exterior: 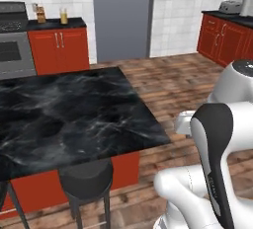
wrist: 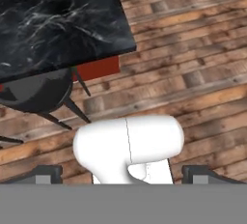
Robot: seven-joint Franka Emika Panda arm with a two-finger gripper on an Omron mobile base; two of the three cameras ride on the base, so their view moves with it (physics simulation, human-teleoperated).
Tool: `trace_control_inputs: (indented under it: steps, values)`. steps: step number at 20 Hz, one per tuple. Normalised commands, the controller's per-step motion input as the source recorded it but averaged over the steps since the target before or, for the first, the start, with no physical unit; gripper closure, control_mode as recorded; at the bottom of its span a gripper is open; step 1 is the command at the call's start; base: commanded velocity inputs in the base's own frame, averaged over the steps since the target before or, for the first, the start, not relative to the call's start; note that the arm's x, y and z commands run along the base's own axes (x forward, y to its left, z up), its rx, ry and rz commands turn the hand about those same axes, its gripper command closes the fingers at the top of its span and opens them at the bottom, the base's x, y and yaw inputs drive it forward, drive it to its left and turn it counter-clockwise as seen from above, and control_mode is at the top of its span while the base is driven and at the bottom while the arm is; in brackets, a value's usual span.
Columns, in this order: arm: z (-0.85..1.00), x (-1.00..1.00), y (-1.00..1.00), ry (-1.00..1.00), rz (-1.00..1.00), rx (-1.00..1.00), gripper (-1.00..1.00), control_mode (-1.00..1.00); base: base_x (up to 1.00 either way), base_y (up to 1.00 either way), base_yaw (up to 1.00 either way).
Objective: There is a tray on the dining counter. Grab the cup, mug, and pitcher and place them on the tray. The pitcher may be placed next to the tray if it cannot fit the tray.
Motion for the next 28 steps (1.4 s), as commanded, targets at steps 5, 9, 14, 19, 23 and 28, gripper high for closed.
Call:
trace_control_inputs:
  steps: [5, 9, 14, 19, 23, 28]
  values:
    - [0.0, 0.0, 0.0, 0.0, 0.0, 0.0, -1.0, 1.0, 0.46, -1.0, 0.0]
    - [0.0, 0.0, 0.0, 0.0, 0.0, 0.0, -1.0, 1.0, 0.66, -1.0, 0.0]
    - [0.0, 0.0, 0.0, 0.0, 0.0, 0.0, -1.0, 1.0, 0.93, -1.0, 0.01]
    - [0.0, 0.0, 0.0, 0.0, 0.0, 0.0, -1.0, 1.0, 1.0, -1.0, 0.04]
    - [0.0, 0.0, 0.0, 0.0, 0.0, 0.0, -1.0, 1.0, 1.0, -0.99, 0.09]
    - [0.0, 0.0, 0.0, 0.0, 0.0, 0.0, -1.0, 1.0, 1.0, -0.76, 0.06]
